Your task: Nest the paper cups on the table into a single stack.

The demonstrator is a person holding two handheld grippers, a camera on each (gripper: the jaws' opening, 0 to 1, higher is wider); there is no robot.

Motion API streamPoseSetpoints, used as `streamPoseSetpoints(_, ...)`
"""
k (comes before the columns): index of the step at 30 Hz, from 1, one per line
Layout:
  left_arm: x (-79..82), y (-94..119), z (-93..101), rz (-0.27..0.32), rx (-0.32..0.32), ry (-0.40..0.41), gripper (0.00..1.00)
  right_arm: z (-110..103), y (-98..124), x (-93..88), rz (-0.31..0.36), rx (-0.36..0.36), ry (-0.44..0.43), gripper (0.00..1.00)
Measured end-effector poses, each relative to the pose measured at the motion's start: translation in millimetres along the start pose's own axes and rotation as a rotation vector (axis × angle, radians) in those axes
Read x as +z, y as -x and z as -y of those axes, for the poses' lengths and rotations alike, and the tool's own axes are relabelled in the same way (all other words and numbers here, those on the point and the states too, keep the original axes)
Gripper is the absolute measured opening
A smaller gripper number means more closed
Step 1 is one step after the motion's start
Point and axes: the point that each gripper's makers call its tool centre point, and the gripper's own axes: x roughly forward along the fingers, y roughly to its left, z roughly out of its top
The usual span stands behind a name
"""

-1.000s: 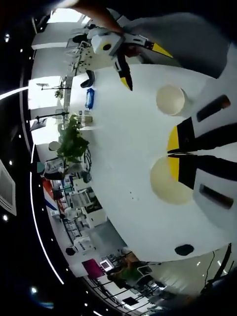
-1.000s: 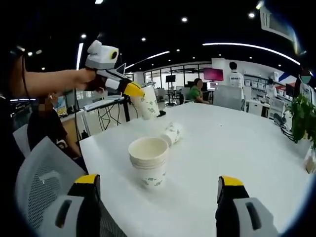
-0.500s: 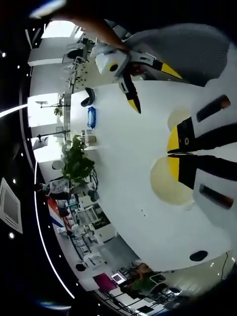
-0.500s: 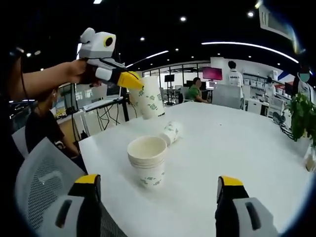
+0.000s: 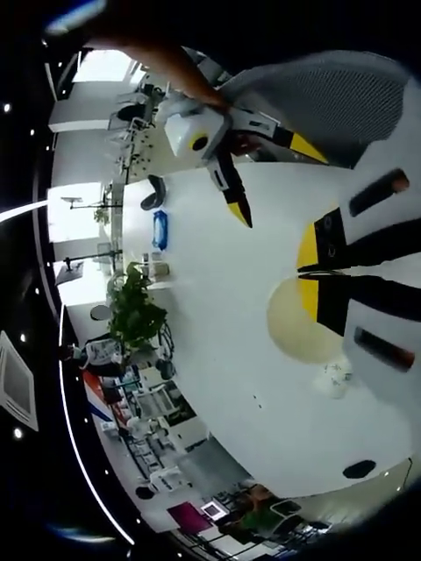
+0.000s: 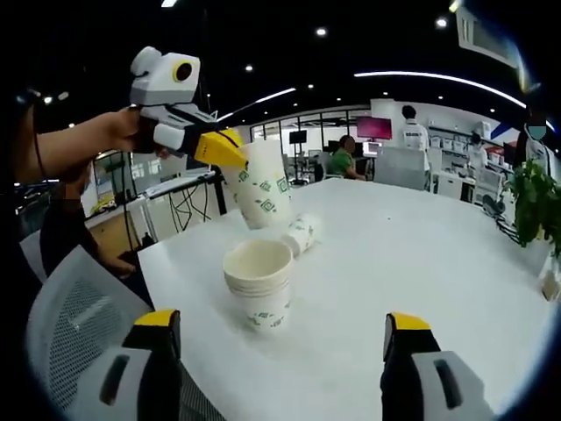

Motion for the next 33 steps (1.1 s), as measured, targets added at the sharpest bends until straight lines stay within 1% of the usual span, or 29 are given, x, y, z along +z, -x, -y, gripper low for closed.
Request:
streamPoseSetpoints(13, -8.8, -11.1, 17.8, -0.035, -0.055, -0.021, 0.00, -2.9, -0.3, -1.4, -0.015, 0.005, 0.000, 0.95)
streamPoseSetpoints(27, -9.7, -12.9, 22.6, -0.047, -0.075, -0.041, 0.00, -6.5, -0.5, -3.2, -0.033, 0.013, 0.001, 0.94)
streamPoseSetpoints(33, -14.7, -18.3, 31.3, -0.063, -0.094, -0.051, 0.00, -5.4, -0.6, -3.7, -0.032, 0.012, -0.001, 0.94)
